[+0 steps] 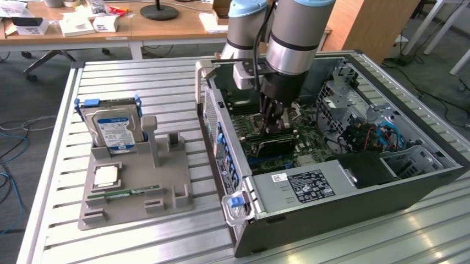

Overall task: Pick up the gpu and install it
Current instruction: 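Press down on the gpu until it lock into place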

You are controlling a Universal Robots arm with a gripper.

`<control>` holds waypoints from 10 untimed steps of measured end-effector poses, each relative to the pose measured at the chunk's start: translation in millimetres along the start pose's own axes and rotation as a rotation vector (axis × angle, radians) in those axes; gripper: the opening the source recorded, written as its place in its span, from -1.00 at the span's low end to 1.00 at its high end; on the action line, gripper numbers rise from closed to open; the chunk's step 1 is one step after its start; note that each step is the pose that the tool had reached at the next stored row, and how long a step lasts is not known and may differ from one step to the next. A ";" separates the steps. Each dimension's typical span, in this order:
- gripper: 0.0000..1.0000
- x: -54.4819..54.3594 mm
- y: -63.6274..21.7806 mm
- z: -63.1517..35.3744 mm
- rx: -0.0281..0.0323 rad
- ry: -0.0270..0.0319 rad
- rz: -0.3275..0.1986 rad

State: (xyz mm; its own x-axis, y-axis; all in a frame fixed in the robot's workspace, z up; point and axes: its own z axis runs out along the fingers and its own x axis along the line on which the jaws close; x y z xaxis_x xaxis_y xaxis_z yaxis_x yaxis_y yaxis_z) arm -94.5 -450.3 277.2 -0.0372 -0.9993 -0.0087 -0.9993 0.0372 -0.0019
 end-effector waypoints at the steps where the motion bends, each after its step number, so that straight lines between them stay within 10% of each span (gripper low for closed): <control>1: -0.79 0.0 0.0 0.9 0.0000 0.0000 0.000; 10: -0.79 -0.1 0.1 5.3 0.0001 -0.0001 0.000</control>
State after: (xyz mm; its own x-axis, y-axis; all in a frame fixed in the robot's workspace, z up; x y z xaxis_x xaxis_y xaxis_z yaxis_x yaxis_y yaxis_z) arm -94.6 -450.2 271.9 -0.0372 -0.9993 -0.0088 -0.9993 0.0372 -0.0020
